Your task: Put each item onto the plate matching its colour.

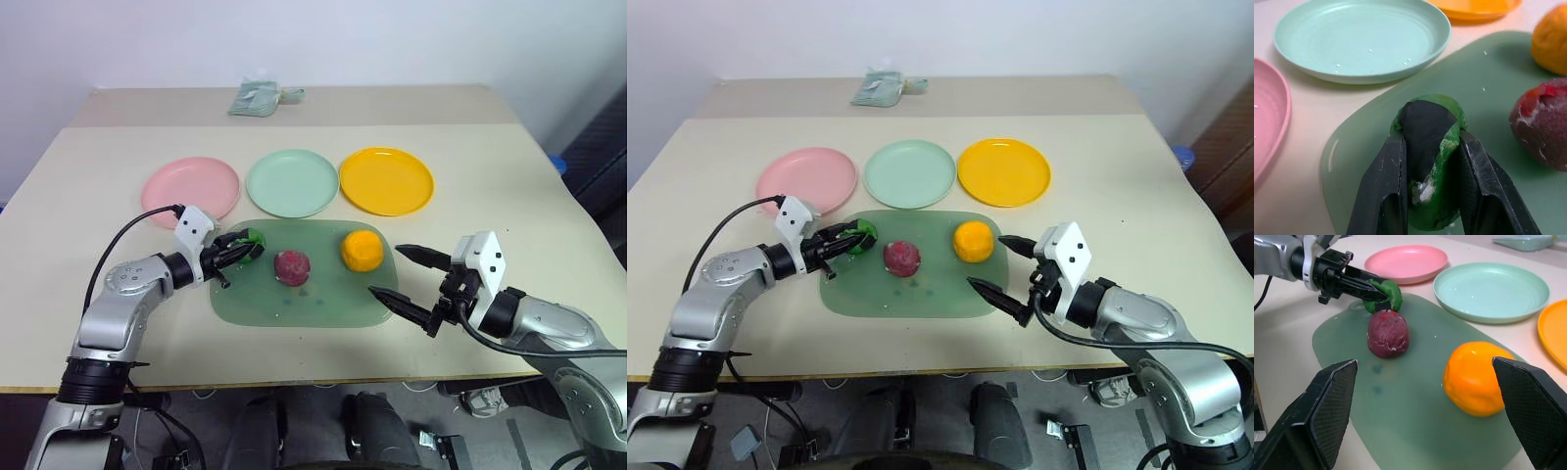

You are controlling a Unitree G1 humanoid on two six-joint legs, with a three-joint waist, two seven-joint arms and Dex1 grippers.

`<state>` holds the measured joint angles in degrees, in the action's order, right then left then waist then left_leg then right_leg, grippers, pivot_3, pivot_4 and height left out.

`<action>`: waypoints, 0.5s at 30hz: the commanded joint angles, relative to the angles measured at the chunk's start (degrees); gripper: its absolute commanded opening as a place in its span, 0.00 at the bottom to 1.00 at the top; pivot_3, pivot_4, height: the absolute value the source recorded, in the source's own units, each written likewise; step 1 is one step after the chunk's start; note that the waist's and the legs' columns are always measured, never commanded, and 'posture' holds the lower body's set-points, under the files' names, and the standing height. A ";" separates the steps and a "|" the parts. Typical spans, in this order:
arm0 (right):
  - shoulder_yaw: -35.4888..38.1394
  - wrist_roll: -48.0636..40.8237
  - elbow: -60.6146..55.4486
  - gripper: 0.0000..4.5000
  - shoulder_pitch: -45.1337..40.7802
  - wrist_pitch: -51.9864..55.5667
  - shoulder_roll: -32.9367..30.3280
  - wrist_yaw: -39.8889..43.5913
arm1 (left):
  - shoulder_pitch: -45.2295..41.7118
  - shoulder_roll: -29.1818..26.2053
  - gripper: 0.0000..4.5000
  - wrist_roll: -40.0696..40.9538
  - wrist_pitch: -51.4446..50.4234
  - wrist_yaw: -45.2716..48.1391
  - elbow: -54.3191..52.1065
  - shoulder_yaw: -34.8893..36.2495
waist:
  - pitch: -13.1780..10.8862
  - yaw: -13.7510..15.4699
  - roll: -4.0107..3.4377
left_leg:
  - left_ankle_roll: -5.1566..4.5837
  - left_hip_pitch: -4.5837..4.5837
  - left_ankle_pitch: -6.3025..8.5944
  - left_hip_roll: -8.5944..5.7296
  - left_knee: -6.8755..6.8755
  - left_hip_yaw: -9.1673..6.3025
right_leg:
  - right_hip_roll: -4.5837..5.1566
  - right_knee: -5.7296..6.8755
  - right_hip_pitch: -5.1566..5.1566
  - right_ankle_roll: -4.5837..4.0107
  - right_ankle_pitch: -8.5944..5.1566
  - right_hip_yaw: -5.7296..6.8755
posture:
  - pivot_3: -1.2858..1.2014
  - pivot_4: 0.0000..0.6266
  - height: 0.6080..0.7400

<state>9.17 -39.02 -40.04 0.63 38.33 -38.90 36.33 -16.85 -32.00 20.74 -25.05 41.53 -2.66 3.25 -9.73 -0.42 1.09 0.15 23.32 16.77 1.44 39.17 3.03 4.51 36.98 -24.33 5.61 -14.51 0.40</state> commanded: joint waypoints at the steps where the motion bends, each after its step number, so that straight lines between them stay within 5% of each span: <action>1: -0.09 -0.75 -0.64 1.00 -1.50 -0.22 -0.05 -0.13 | -5.65 2.58 0.18 1.49 -0.42 -4.64 0.41 3.78 | -0.02 0.28 0.04 | 0.00 0.01 0.00 -0.01 0.02 -0.02 | 0.00 0.00 0.00 0.01 0.00 0.01 | 0.52 0.24 0.95; 15: -1.71 -1.07 0.33 1.00 -4.52 -0.49 1.12 -0.79 | -19.93 12.03 0.18 -2.74 -1.91 -11.63 7.68 -0.93 | -0.03 1.11 0.10 | -0.02 0.08 0.00 -0.38 0.06 -0.12 | 0.07 -0.01 0.00 0.08 -0.01 0.03 | 0.52 0.24 0.95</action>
<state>6.94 -39.57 -38.82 -3.56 38.47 -37.98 35.75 -36.15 -19.75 18.16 -27.85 29.94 6.22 1.62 -9.75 0.70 1.19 0.13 23.40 16.77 1.05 39.23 2.92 4.59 36.97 -24.32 5.69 -14.53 0.42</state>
